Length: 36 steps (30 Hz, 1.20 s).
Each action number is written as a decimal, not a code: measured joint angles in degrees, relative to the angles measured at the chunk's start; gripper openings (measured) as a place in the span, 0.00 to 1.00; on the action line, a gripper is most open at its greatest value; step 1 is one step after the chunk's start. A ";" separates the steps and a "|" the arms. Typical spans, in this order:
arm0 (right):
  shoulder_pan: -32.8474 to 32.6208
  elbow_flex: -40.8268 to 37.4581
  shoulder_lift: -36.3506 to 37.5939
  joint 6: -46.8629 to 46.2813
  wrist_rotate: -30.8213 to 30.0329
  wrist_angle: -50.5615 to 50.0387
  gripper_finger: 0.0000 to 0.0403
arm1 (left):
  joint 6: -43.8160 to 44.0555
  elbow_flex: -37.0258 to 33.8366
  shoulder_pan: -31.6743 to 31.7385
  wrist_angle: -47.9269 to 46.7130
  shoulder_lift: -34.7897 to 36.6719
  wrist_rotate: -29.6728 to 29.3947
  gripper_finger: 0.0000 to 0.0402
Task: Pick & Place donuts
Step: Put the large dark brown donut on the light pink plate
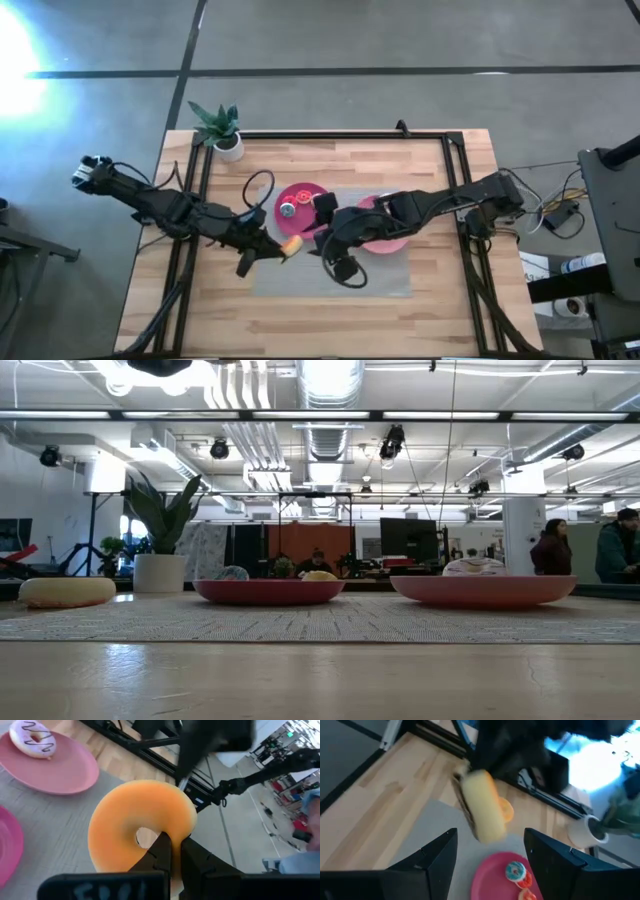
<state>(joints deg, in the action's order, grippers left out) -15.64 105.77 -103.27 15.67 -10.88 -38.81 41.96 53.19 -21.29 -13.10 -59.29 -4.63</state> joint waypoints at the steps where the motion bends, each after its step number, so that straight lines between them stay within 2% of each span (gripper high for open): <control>1: 0.00 1.03 -0.91 0.02 0.62 -0.61 0.55 | -0.20 0.00 0.41 0.07 -0.18 0.24 0.00; 10: 0.00 8.43 -6.67 2.20 0.64 -4.38 0.55 | -0.36 0.02 1.91 1.11 -1.20 3.85 0.00; 22: 0.06 8.71 -8.27 0.22 2.25 -4.66 0.53 | -1.26 0.04 2.07 0.91 -1.22 4.08 0.00; 32: 1.18 8.62 -8.13 -0.72 3.80 -4.76 0.32 | -1.39 0.02 2.09 2.10 -1.58 3.94 0.00; 36: 1.99 8.60 -8.14 -3.59 6.57 -5.50 0.21 | 1.27 0.02 2.07 2.64 -2.21 2.75 0.07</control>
<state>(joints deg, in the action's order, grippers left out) -13.65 114.37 -111.42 12.08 -4.31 -44.31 43.23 53.21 -19.22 -10.46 -61.50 -1.89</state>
